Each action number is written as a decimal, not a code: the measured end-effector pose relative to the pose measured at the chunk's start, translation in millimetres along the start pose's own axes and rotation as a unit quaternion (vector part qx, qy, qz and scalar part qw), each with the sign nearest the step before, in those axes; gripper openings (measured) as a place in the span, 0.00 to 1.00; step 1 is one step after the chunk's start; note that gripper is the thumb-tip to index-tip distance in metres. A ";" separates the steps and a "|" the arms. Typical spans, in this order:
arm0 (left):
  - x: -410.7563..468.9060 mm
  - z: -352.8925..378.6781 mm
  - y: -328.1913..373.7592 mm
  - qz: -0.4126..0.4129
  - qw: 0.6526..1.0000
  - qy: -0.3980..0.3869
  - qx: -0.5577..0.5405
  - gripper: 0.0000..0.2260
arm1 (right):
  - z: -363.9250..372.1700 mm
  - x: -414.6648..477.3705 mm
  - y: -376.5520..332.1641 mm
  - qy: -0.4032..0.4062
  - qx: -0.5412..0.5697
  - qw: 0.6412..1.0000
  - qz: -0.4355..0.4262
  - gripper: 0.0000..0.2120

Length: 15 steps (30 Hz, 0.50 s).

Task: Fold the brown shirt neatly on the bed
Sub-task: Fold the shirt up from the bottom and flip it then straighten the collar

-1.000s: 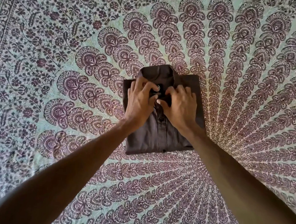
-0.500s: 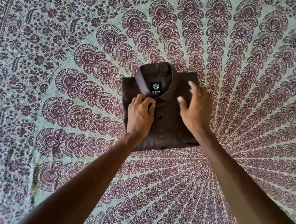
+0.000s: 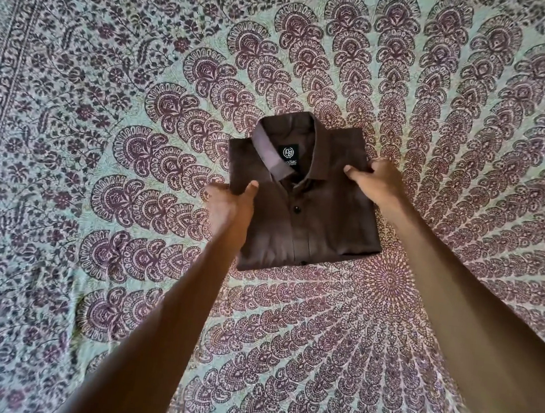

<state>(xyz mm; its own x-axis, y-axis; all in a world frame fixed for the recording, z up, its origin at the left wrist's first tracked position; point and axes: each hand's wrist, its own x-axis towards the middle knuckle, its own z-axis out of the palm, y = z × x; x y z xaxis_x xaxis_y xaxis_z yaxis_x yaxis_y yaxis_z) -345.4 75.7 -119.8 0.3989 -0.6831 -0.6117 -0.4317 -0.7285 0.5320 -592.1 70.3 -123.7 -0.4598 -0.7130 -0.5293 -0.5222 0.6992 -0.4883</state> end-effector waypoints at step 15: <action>-45.4 -57.0 -51.0 0.273 0.958 -0.093 -0.003 0.16 | 10.6 -137.0 36.7 0.093 0.079 0.988 -0.099 0.20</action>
<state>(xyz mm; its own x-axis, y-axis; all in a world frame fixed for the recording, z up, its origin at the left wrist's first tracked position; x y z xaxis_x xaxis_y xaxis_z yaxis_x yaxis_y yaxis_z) -295.4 140.9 -85.7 -0.0365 -0.9413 -0.3357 -0.5302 -0.2665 0.8049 -540.6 194.2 -76.5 -0.4916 -0.8232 -0.2841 -0.5029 0.5347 -0.6791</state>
